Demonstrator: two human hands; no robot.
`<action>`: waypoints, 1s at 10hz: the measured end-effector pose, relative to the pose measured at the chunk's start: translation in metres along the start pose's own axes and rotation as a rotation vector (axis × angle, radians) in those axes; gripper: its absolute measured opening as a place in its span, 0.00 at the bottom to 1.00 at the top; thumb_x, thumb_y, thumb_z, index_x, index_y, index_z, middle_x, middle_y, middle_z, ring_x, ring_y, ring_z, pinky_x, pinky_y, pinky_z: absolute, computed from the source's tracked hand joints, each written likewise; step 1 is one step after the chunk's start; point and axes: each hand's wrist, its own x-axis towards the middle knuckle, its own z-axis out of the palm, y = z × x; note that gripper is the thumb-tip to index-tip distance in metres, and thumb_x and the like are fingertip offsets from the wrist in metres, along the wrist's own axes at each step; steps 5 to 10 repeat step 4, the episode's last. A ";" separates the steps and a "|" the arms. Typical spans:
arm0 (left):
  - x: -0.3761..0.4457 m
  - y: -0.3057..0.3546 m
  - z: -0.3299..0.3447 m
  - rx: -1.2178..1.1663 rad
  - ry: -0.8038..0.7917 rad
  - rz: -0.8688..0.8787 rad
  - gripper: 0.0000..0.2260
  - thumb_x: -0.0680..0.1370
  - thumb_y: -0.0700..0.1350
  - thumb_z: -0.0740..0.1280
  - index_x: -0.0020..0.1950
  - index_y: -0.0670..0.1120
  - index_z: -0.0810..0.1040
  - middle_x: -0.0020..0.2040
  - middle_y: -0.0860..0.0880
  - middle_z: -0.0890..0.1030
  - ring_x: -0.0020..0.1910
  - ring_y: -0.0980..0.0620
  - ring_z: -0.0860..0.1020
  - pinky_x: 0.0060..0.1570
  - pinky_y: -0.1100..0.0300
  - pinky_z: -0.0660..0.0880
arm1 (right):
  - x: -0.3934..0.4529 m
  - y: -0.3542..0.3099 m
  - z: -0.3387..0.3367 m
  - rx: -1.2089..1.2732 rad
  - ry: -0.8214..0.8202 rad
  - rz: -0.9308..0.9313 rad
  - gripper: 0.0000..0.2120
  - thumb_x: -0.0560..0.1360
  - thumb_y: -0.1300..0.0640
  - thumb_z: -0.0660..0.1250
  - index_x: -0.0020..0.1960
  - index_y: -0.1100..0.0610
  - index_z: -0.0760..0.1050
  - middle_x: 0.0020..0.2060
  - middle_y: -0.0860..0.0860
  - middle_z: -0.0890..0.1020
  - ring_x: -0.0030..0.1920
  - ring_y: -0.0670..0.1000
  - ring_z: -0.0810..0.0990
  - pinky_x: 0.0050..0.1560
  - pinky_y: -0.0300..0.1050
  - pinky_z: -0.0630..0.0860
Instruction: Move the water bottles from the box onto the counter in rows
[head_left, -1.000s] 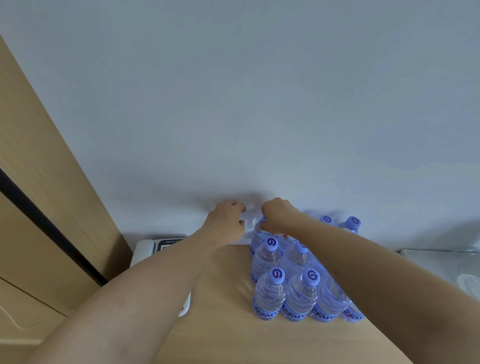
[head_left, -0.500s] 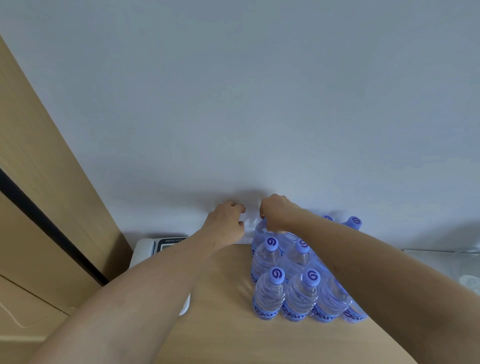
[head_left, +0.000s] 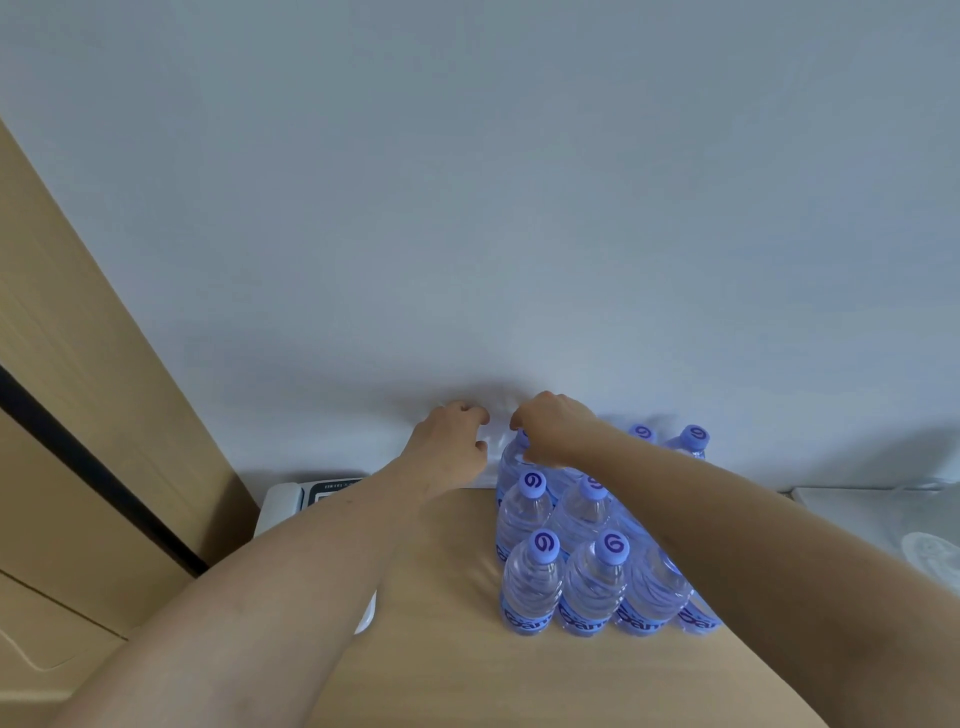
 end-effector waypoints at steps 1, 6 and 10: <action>0.001 0.005 -0.002 -0.013 0.003 0.008 0.19 0.79 0.45 0.63 0.70 0.48 0.71 0.68 0.46 0.72 0.64 0.45 0.72 0.61 0.50 0.73 | -0.006 0.004 -0.002 0.075 0.049 0.000 0.20 0.73 0.55 0.68 0.65 0.53 0.75 0.56 0.53 0.79 0.52 0.57 0.79 0.45 0.45 0.76; -0.009 0.030 -0.003 -0.021 -0.003 0.060 0.18 0.78 0.45 0.62 0.68 0.48 0.72 0.63 0.46 0.74 0.59 0.44 0.74 0.57 0.49 0.74 | -0.034 0.018 -0.006 0.127 0.110 0.112 0.12 0.73 0.52 0.69 0.55 0.54 0.77 0.45 0.51 0.79 0.49 0.56 0.78 0.36 0.42 0.68; -0.009 0.030 -0.003 -0.021 -0.003 0.060 0.18 0.78 0.45 0.62 0.68 0.48 0.72 0.63 0.46 0.74 0.59 0.44 0.74 0.57 0.49 0.74 | -0.034 0.018 -0.006 0.127 0.110 0.112 0.12 0.73 0.52 0.69 0.55 0.54 0.77 0.45 0.51 0.79 0.49 0.56 0.78 0.36 0.42 0.68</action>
